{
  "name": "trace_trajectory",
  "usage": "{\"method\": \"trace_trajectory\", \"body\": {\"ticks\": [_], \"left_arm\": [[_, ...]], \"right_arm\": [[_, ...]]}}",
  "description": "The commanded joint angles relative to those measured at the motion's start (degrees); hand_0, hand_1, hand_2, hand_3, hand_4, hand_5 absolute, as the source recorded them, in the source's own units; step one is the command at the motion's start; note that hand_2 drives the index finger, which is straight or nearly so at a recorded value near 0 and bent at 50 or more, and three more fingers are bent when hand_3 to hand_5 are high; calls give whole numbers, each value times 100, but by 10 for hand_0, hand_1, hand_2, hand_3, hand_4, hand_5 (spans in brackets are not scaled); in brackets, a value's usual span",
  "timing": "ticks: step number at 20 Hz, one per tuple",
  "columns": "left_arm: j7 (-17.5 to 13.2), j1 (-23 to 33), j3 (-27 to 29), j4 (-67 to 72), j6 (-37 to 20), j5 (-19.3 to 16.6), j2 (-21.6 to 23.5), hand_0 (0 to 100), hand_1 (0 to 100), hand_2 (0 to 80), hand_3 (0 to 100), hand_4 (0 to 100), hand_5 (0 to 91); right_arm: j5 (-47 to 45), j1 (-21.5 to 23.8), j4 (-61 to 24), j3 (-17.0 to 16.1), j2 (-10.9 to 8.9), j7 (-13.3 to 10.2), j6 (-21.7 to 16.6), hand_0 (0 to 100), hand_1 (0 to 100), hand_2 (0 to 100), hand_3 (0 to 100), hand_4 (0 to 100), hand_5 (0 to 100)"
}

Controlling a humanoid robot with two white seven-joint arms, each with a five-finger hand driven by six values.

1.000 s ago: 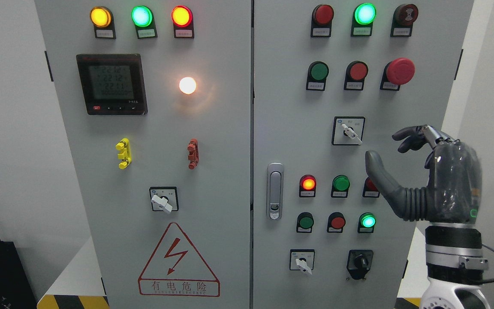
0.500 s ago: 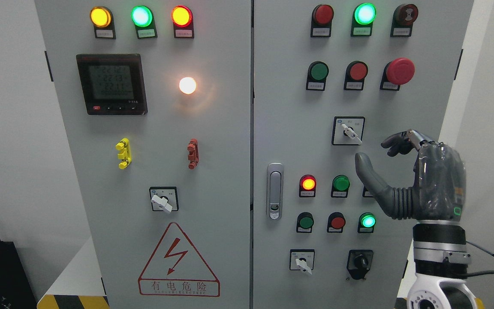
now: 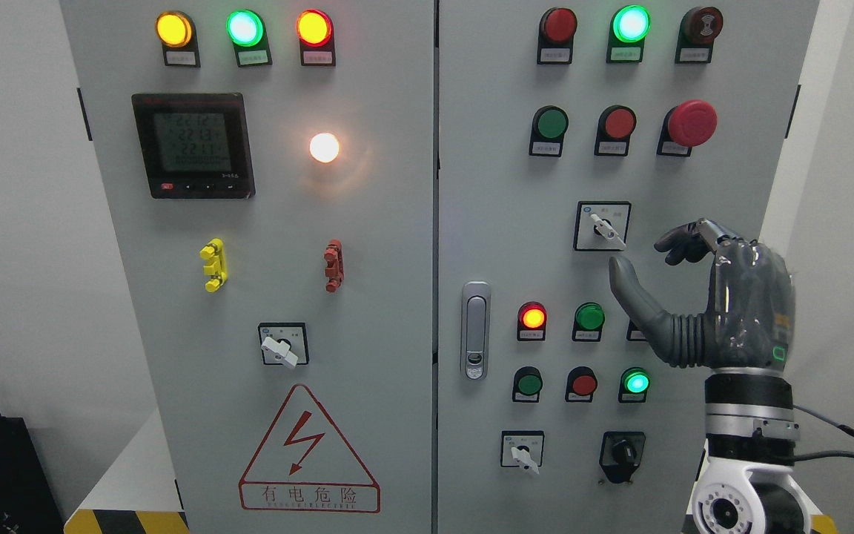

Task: Rotate and turn off gray switch
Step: 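Move the right hand toward the white rotary switch below the red buttons, then pinch the white rotary switch knob with right thumb and fingers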

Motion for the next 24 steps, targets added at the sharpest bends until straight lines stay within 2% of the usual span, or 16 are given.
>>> {"method": "trace_trajectory", "body": {"ticks": [1,13,19,24], "left_arm": [[6,-3,185,132,4,-44,0,120,389,0,0,0,0],[6,-3,185,132,4,-44,0,120,389,0,0,0,0],[14,-3,185,132,4,-44,0,120,389,0,0,0,0],[6,6,185,132,4,-44,0,120,389,0,0,0,0]], "right_arm": [[104,-92,295,-41,98,-4,35,89,331,547,711,695,825],[113,-286,427,2,107,-13,246,90,310,549,710,697,826],[113,-330,436,222,142,-92,325,87,300,558,710,695,826],[236,-339,436,248,151,-92,325,86,302,566,711,702,826]]}}
